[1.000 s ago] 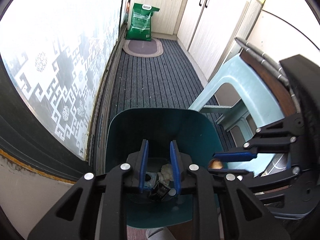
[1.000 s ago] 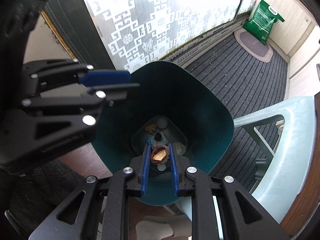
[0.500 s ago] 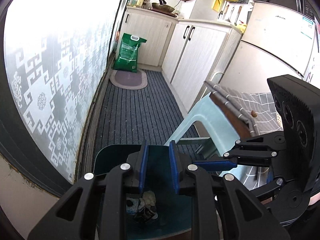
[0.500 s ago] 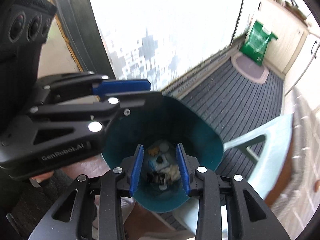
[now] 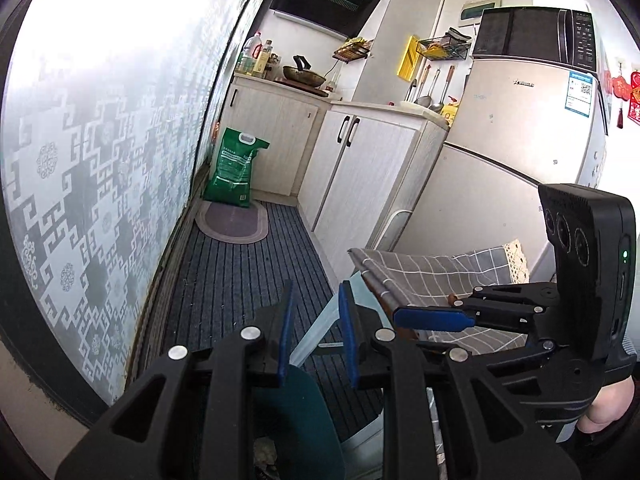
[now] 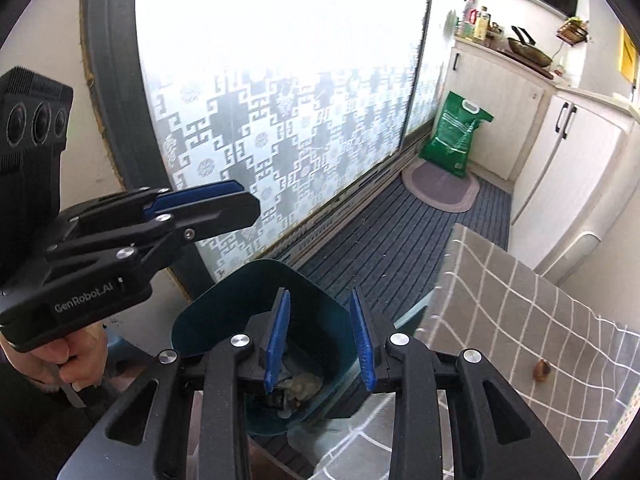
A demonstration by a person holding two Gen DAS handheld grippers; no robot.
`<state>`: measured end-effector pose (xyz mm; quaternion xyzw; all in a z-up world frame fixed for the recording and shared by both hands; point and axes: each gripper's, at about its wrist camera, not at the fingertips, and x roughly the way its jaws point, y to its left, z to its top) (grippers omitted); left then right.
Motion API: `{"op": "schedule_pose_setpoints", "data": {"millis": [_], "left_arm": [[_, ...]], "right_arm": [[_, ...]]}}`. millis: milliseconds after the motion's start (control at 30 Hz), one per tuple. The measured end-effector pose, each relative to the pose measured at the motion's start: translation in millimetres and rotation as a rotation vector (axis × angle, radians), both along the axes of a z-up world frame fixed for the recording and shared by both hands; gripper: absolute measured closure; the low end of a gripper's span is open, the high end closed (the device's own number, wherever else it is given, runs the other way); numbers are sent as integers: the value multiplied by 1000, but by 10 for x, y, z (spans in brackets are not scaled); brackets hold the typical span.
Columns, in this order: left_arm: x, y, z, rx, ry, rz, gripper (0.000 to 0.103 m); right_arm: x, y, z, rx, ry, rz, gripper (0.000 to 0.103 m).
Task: Collect trash
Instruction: 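Move the right tool back to the remaining walnut shell on the cloth, then close the right tool on the walnut shell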
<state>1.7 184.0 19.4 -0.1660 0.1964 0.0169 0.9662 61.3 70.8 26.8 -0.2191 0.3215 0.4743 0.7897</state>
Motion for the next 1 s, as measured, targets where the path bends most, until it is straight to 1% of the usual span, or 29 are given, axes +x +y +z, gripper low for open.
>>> {"op": "schedule_pose_setpoints", "data": {"millis": [167, 233, 433, 567, 667, 700, 767, 833, 900, 1000], "left_arm": [[198, -206, 18, 10, 9, -33, 80], [286, -277, -2, 24, 25, -38, 79], [558, -465, -54, 29, 56, -65, 75], [703, -624, -102, 39, 89, -101, 74], [806, -807, -140, 65, 117, -164, 70], [833, -868, -154, 79, 125, -181, 70], [878, -999, -180, 111, 141, -200, 70], [925, -1061, -211, 109, 151, -217, 70], [955, -1111, -237, 108, 160, -233, 70], [995, -1174, -276, 109, 178, -253, 70]], "right_arm": [[293, -281, 34, 21, 7, -72, 72], [399, -409, 21, 23, 8, -109, 72], [780, -766, -32, 33, 12, -200, 72], [1016, -1068, -12, 65, 32, -252, 72], [1200, -1304, 2, 110, 92, -290, 72], [1265, -1366, -12, 124, 124, -297, 72], [1405, -1479, -79, 170, 219, -306, 72], [1540, -1550, -195, 201, 311, -316, 73], [1642, -1600, -283, 224, 369, -327, 75], [1733, -1648, -352, 246, 418, -340, 77]]}}
